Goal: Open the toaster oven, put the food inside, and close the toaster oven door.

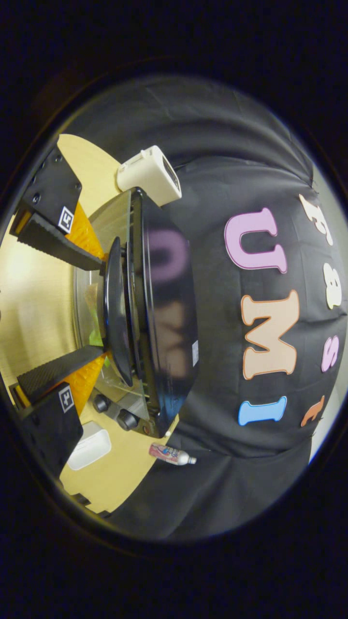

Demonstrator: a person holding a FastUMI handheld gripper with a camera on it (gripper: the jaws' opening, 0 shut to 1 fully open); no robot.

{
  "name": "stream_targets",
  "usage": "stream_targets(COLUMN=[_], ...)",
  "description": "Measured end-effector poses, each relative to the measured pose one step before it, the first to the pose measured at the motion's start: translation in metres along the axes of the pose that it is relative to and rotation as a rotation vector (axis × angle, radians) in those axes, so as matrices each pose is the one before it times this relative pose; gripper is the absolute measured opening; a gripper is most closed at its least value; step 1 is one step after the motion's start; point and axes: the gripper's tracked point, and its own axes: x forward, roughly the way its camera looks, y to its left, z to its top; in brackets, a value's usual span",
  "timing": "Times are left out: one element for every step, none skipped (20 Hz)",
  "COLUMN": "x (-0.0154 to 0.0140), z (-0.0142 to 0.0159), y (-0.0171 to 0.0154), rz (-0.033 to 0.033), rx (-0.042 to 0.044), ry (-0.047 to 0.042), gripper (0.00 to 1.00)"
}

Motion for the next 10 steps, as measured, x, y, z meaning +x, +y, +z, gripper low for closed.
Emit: stream_targets(x=[0.00348,0.00394,0.00279,0.00275,0.00245,0.0011,0.00044,0.00018,-0.00037,-0.0006], z=[0.00305,0.00159,0.00044,-0.00039,-0.001,-0.00057,0.00082,0.00117,0.00027,-0.00075], y=[0.00225,0.00074,0.00142,-0.00033,0.00003,0.0007,-0.00105,-0.00141,0.00007,-0.00126], rz=[0.00497,0.0037,0.00475,0.00099,0.00402,0.00481,0.0001,-0.00143,0.00305,-0.00083], rx=[0.00526,0.00371,-0.00002,-0.00312,-0.00411,-0.00556,-0.00668,-0.00399,0.00006,-0.00125], ry=[-0.00526,-0.00265,0.00113,0.00272,0.00511,0.00284,-0.00116,-0.00307,0.00072,0.00312], gripper=[0.98,0.97,0.97,0.97,0.97,0.98,0.98,0.98,0.97,0.97])
